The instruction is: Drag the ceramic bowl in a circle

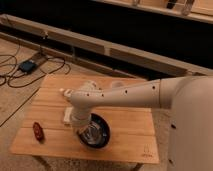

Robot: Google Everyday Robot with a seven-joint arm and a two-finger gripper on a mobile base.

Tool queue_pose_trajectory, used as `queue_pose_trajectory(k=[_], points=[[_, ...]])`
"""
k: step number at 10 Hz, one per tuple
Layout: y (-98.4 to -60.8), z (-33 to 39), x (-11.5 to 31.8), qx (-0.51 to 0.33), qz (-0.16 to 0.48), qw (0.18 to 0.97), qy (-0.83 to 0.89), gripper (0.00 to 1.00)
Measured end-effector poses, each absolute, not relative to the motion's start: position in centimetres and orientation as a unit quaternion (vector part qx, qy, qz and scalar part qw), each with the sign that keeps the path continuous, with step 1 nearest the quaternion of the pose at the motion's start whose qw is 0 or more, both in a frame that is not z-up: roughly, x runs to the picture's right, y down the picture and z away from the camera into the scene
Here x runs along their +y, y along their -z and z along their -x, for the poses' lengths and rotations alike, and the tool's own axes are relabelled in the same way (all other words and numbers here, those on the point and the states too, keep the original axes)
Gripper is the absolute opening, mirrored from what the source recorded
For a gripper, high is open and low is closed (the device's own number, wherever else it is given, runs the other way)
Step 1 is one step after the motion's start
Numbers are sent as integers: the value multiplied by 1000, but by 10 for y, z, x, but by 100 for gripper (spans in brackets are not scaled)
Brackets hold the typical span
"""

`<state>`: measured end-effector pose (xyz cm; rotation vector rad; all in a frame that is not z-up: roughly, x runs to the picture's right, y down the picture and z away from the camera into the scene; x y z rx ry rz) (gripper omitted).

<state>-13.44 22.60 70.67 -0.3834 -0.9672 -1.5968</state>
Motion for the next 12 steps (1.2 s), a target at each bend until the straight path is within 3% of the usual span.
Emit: queue_pose_trajectory(k=[6,12], points=[[-692,61,237,-367,231,620,654,0],[-734,10,212,-307,253,644,654,1]])
